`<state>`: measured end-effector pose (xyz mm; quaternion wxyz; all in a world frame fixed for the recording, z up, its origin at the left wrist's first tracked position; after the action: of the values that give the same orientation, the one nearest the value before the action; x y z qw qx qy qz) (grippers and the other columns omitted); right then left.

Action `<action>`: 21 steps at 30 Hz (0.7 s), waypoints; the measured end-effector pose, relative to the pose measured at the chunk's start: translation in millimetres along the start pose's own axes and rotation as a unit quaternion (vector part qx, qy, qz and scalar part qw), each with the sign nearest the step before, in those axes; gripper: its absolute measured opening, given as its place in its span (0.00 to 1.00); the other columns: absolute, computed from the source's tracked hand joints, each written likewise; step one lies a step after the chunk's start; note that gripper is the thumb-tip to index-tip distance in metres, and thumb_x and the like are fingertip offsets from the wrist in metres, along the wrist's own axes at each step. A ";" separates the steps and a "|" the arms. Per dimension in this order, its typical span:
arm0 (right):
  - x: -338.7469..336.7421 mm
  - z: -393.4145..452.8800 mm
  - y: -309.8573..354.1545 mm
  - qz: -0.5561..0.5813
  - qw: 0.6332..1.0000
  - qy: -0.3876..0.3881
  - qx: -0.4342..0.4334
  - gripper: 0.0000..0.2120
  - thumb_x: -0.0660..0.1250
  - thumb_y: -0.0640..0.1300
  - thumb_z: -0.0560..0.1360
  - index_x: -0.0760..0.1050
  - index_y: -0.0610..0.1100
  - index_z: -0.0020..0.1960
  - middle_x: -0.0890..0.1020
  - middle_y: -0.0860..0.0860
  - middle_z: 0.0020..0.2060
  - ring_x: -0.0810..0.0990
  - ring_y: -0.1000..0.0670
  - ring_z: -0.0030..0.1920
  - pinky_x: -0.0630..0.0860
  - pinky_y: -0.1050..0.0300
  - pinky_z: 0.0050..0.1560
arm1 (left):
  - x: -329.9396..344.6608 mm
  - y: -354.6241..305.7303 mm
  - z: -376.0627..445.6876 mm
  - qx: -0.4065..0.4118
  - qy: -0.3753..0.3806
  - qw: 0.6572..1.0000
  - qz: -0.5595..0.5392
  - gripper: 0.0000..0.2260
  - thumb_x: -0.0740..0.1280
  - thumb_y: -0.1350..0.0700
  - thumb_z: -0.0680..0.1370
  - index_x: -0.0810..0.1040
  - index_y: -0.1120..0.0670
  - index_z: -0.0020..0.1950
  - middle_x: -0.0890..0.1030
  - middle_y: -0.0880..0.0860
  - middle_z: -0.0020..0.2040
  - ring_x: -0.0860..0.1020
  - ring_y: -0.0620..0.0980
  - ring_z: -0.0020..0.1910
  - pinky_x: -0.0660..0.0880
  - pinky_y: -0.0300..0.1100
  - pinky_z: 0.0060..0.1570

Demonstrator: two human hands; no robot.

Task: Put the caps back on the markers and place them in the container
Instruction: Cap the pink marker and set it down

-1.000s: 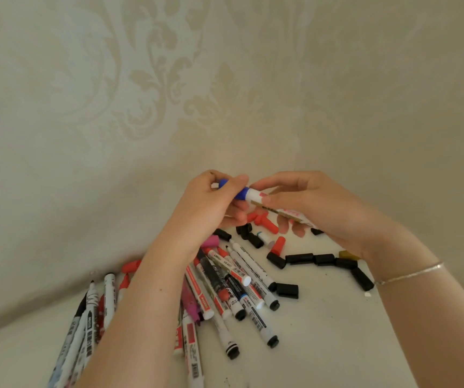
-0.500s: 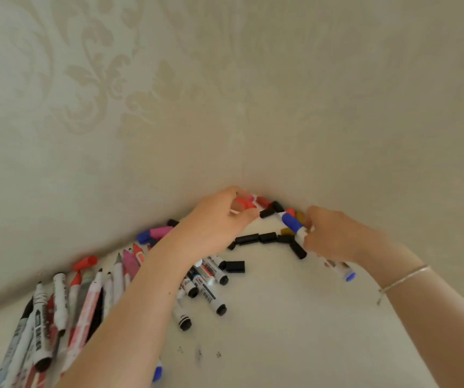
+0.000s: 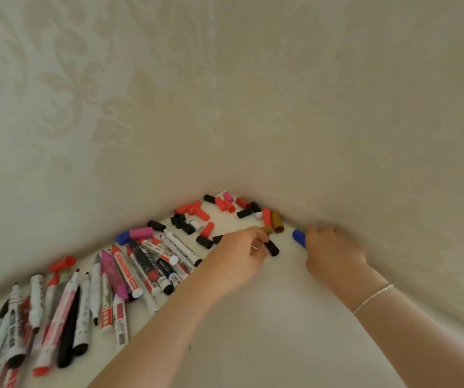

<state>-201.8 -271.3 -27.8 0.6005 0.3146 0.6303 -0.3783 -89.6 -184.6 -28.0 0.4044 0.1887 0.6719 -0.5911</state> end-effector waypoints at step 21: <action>-42.6 42.5 268.8 0.276 0.913 0.051 -0.297 0.13 0.65 0.40 0.75 0.76 0.40 0.59 0.80 0.43 0.54 0.80 0.43 0.52 0.78 0.48 0.55 | -165.7 163.2 -66.9 -0.222 -0.287 0.930 0.057 0.12 0.62 0.65 0.76 0.82 0.55 0.52 0.83 0.55 0.52 0.80 0.54 0.51 0.75 0.47 0.56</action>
<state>52.4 -166.5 -11.7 0.7140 0.3019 0.6313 0.0240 108.0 -46.5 -7.4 0.6446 -0.0454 0.6293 -0.4317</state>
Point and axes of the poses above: each hand's wrist, its own z-axis towards the middle knuckle, its own x-axis out of the palm, y = z × x, the point moved 10 cm from there along z, towards the middle knuckle
